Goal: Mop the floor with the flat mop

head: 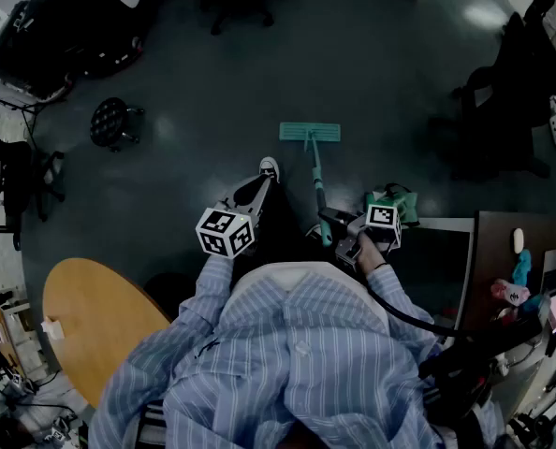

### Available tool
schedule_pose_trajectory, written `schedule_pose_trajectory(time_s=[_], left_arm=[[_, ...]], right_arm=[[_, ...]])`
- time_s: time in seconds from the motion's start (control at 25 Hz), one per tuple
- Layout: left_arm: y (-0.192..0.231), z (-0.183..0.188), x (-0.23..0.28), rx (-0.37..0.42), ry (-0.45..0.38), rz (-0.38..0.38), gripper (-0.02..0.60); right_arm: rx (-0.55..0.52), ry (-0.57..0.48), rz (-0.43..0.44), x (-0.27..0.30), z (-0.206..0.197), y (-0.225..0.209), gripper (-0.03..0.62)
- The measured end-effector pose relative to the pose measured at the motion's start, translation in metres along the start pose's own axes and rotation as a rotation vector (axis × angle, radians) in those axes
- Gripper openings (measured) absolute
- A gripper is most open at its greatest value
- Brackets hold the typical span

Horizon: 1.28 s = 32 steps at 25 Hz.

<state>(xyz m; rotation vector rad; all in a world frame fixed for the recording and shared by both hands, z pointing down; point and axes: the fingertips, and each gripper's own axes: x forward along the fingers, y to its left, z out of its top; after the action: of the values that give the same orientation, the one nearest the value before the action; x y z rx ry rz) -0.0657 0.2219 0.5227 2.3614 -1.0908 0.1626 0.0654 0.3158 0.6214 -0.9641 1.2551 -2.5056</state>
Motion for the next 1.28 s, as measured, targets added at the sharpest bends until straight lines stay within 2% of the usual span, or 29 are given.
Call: schedule_pose_trajectory(time_s=[0.64,1.04,1.28], left_arm=[[0.003,0.003,0.020,0.002,0.020,-0.024,0.015],[0.033,0.024,0.050,-0.018,0.032,-0.050,0.015],[0.075,0.051,0.084,-0.042,0.031,-0.048,0.015]], right_arm=[[-0.007,0.013,0.036,0.002,0.007,0.015,0.146],[0.011,-0.031,0.054,0.019,0.040,0.044,0.146],[0.022,-0.043,0.046,0.046,0.073,0.074,0.146]])
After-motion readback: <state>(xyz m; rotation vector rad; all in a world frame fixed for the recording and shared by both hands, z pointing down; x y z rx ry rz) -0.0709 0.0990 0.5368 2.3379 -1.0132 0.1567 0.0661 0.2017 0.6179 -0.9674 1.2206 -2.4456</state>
